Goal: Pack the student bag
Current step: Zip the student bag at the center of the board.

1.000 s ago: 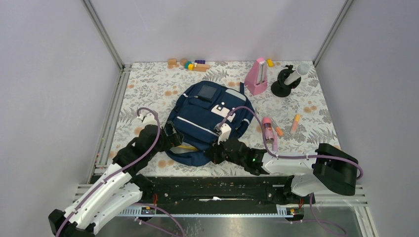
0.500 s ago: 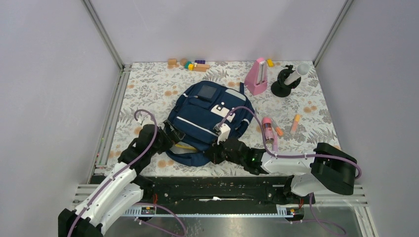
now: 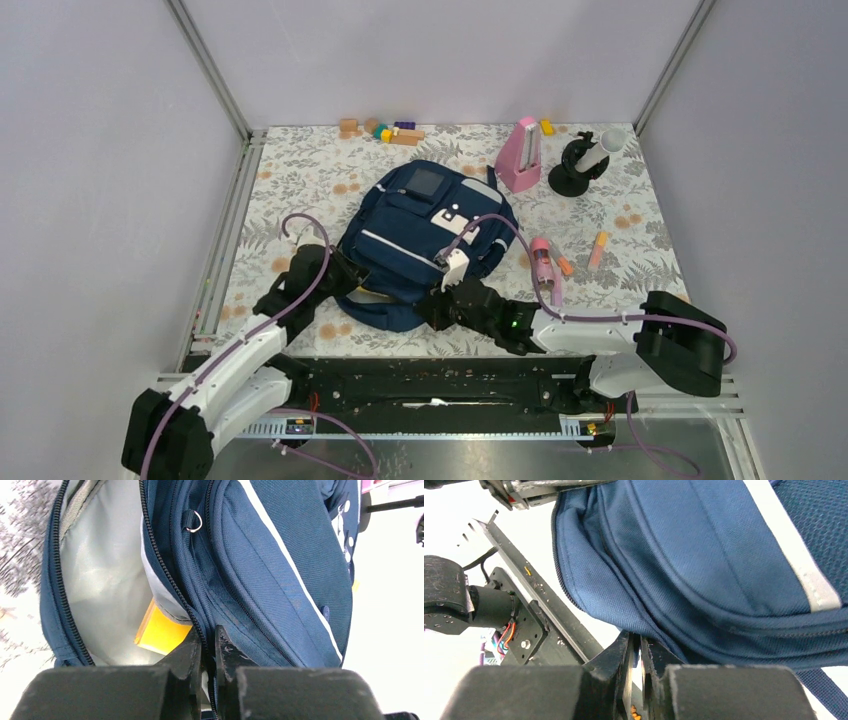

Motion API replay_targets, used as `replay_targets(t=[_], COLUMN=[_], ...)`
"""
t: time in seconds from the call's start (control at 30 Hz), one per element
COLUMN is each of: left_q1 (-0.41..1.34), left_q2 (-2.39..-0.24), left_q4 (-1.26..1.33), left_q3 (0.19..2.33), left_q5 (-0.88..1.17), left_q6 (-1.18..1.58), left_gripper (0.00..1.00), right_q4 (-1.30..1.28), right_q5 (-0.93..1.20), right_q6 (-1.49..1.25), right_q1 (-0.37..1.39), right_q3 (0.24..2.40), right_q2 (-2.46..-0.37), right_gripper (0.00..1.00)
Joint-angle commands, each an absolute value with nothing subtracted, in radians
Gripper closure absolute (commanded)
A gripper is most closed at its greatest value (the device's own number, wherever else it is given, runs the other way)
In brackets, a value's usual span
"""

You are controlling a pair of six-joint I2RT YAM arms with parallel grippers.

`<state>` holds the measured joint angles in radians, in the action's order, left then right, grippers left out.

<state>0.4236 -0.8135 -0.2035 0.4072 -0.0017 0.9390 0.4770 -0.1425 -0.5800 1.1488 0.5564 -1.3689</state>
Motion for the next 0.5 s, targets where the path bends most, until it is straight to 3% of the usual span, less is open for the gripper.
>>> replay_targets(t=[0.0,0.2,0.27,0.33,0.4,0.47], left_q1=[0.427,0.425,0.425,0.426,0.431,0.442], left_q2=[-0.891,-0.989,-0.99,-0.956,-0.894,-0.821], left_q4=[0.08,0.135,0.097,0.044,-0.011,-0.084], left_q3=[0.43,0.507,0.529,0.546,0.547,0.541], left_q5=[0.108,0.103,0.097,0.074,0.024,-0.045], left_q6=[0.89,0.792,0.743,0.679,0.621,0.575], left_gripper=[1.0,0.97,0.72,0.38,0.21,0.11], right_q4=[0.507,0.514,0.518,0.521,0.509,0.493], right_q5=[-0.279,-0.281,-0.288,-0.298,-0.31,-0.307], right_q6=[-0.513,-0.533,-0.558,-0.584,-0.604,-0.61], right_q1=[1.189,1.199,1.198,1.198,1.197,1.197], right_q3=[0.626,0.677,0.685,0.688,0.7,0.721], right_q2=[-1.306,-1.357,-1.368,-1.376,-1.387,-1.405], right_gripper=[1.0,1.0,1.0,1.0,1.0,1.0])
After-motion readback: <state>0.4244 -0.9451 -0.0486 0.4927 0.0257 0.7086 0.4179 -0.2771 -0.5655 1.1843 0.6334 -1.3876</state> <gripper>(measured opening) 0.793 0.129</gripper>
